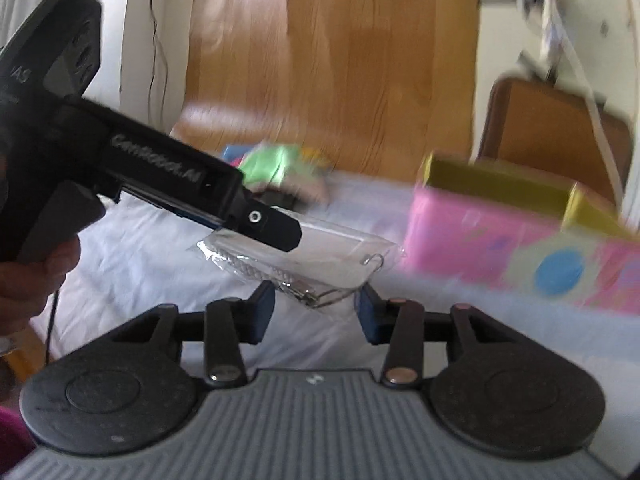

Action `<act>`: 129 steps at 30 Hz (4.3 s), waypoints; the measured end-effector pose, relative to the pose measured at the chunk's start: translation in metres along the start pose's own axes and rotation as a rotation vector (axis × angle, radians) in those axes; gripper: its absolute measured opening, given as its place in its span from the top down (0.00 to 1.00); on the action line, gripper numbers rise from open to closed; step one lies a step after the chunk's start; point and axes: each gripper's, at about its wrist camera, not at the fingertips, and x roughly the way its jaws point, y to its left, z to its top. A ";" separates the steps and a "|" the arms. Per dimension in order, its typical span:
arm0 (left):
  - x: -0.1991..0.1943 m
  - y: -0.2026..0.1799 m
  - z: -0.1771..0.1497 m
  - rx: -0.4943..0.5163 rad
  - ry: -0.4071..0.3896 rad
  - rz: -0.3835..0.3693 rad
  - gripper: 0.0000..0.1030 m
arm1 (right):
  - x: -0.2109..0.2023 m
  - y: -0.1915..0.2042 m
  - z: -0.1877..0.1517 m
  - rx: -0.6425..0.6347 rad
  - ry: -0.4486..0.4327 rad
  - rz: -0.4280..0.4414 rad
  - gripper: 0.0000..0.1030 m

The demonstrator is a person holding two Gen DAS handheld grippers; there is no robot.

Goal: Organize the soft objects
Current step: 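Carry the clear case with the right gripper into the pink tin, release, then grasp the light green cloth from the pile with the right gripper, then carry the green cloth into the pink tin and open the right gripper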

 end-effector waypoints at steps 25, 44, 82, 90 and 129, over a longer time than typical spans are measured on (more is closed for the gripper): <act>0.121 -0.062 0.096 0.068 -0.110 -0.031 0.27 | 0.013 -0.138 0.023 0.172 -0.123 -0.320 0.43; -0.020 0.141 -0.004 -0.290 -0.265 0.409 0.25 | 0.157 0.007 0.091 0.033 0.065 0.117 0.58; -0.027 0.134 -0.005 -0.240 -0.294 0.241 0.13 | 0.051 -0.043 0.022 0.241 0.186 0.239 0.89; -0.013 0.087 0.003 -0.222 -0.112 0.017 0.15 | 0.038 -0.038 0.027 0.149 0.116 0.204 0.51; 0.147 -0.052 0.102 0.079 -0.025 -0.042 0.20 | 0.062 -0.121 0.040 0.164 -0.030 -0.269 0.55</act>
